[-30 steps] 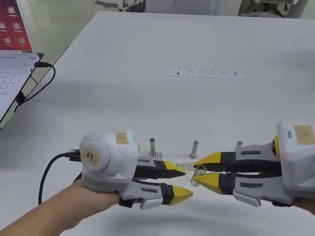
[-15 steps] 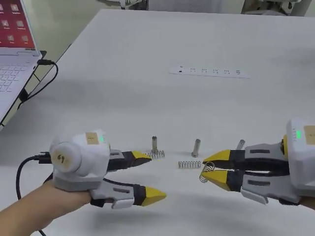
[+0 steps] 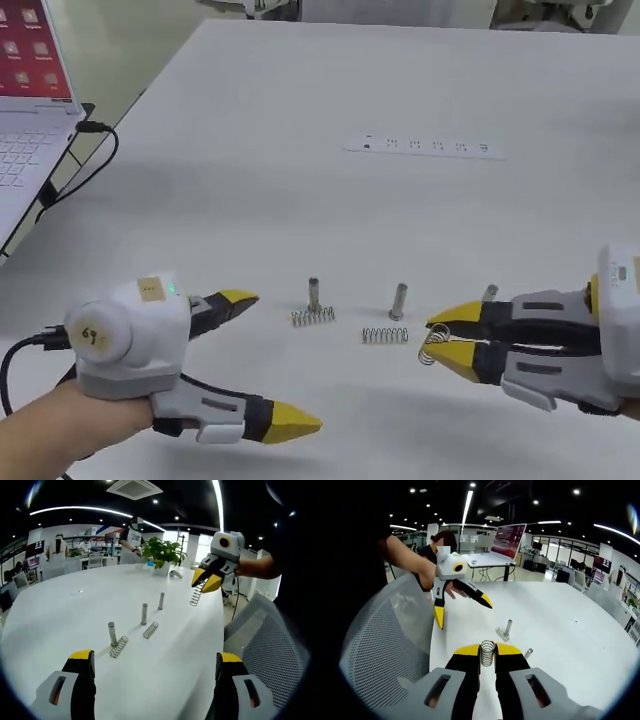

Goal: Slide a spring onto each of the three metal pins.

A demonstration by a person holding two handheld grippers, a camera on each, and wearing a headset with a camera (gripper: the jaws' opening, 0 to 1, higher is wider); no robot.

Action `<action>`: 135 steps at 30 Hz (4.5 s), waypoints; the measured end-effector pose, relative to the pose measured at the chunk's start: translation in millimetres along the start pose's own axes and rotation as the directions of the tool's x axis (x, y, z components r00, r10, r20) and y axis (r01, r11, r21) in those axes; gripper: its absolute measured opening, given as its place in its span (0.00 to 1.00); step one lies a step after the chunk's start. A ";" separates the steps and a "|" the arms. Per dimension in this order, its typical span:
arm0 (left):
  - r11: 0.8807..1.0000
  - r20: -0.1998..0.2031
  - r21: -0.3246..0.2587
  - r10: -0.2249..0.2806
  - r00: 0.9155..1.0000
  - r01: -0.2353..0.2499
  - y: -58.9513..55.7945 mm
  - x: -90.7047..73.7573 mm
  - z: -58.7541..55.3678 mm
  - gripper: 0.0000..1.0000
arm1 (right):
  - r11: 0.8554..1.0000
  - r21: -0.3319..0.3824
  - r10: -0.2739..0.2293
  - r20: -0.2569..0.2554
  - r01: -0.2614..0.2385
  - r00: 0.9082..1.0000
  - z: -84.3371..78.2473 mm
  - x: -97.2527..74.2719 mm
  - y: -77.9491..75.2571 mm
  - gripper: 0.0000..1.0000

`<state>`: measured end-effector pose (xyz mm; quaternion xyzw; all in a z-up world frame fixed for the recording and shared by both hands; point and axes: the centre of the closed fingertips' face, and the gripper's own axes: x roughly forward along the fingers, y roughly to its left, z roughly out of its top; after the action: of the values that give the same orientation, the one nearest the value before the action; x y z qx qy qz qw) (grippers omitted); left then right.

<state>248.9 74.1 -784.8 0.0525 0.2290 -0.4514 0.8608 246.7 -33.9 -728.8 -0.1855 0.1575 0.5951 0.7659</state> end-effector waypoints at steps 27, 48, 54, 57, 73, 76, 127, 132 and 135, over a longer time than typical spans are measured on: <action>0.998 0.003 -0.031 0.063 0.998 -0.063 13.9 -12.9 -3.8 0.98 | 0.980 0.048 -0.192 -0.062 0.195 0.979 -35.5 -28.6 -60.1 0.08; 0.996 0.001 -0.051 0.069 0.998 -0.069 13.0 -15.3 -8.1 0.98 | 0.880 0.270 -0.393 -0.050 0.391 0.918 -36.9 -51.8 -132.3 0.08; 0.996 0.009 -0.054 0.073 0.997 -0.072 12.2 -16.5 -7.2 0.98 | 0.883 0.269 -0.379 -0.072 0.384 0.923 -41.8 -44.1 -134.7 0.08; 0.996 0.008 -0.056 0.077 0.997 -0.076 13.8 -17.3 -7.7 0.98 | 0.887 0.263 -0.371 -0.087 0.380 0.925 -45.6 -40.8 -134.8 0.08; 0.994 0.010 -0.064 0.087 0.996 -0.086 16.0 -19.6 -8.8 0.98 | 0.893 0.255 -0.350 -0.121 0.370 0.929 -59.2 -33.0 -133.8 0.08; 0.994 0.015 -0.062 0.090 0.996 -0.089 17.1 -20.4 -6.6 0.98 | 0.893 0.256 -0.349 -0.122 0.369 0.929 -60.0 -31.9 -133.3 0.08; 0.991 0.046 -0.027 0.129 0.991 -0.128 30.0 -29.7 15.1 0.97 | 0.907 0.246 -0.292 -0.217 0.341 0.932 -112.3 -3.8 -123.3 0.08; 0.991 0.050 -0.031 0.131 0.990 -0.130 30.3 -29.6 15.4 0.96 | 0.920 0.208 -0.275 -0.262 0.332 0.925 -118.9 -2.8 -122.1 0.09; 0.991 0.047 -0.028 0.129 0.991 -0.128 29.8 -29.2 15.2 0.96 | 0.916 0.222 -0.282 -0.240 0.335 0.929 -115.5 -2.1 -123.3 0.14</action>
<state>263.7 109.1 -761.8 0.0454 0.2099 -0.3931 0.8941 363.4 -117.6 -817.7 -0.1663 0.2796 0.4184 0.8480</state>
